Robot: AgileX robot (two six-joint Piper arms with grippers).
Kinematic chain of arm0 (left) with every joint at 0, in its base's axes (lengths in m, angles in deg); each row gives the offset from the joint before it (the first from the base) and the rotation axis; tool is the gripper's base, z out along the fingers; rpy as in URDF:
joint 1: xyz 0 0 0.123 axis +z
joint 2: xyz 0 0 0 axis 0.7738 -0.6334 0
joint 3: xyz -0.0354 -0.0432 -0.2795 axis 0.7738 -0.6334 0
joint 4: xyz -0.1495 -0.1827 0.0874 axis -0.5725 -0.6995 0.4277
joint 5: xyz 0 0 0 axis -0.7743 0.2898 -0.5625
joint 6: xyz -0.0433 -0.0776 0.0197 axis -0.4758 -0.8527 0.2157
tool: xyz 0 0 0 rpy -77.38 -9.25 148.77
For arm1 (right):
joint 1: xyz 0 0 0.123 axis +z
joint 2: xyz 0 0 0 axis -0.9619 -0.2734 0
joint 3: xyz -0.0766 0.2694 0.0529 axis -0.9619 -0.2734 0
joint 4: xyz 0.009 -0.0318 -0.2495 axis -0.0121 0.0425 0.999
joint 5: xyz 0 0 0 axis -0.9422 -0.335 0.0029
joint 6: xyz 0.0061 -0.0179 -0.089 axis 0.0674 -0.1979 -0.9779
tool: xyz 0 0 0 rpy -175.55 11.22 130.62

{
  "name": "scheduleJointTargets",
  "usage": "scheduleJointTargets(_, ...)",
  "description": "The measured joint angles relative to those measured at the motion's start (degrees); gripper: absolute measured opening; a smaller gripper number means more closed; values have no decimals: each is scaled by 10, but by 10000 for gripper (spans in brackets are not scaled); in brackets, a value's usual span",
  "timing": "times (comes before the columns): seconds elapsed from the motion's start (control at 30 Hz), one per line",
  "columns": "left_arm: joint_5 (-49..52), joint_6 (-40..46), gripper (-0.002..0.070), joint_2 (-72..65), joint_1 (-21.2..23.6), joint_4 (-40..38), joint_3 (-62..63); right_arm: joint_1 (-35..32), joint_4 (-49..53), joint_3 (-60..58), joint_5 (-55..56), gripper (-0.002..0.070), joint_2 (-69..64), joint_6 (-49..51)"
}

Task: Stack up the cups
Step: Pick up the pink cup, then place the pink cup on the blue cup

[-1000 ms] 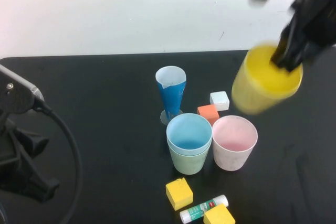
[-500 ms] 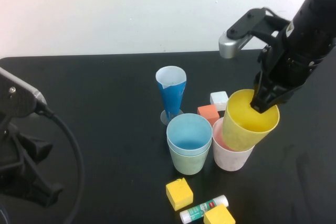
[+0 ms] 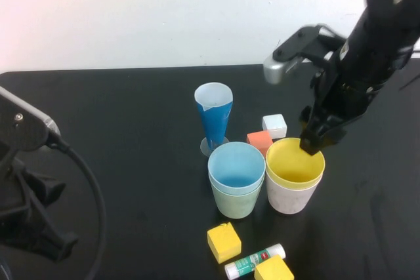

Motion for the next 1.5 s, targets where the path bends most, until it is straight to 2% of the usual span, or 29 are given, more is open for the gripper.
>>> scheduleJointTargets(0.23,0,0,0,0,0,0,0,0,1,0,6,367,-69,5)
scheduleJointTargets(0.3,0,-1,0,0,0,1,0,0,5,0,6,284,-84,1)
scheduleJointTargets(0.4,0,-2,0,0,0,4,0,0,19,8,2,99,-88,4)
scheduleJointTargets(0.43,0,-2,0,0,0,6,0,0,27,18,-4,64,-88,5)
scheduleJointTargets(0.5,0,-2,0,0,0,7,0,0,56,47,-12,36,-87,12)
scheduleJointTargets(0.7,0,-2,0,0,0,9,0,0,103,115,-17,32,-27,39)
scheduleJointTargets(0.93,-1,-2,0,0,0,10,0,25,-37,154,-25,32,45,-19)
scheduleJointTargets(1.13,-1,-3,0,0,0,11,0,78,-35,154,-29,32,14,-31)
scheduleJointTargets(1.5,9,-3,0,0,0,11,0,82,-13,153,-29,34,-45,-5)
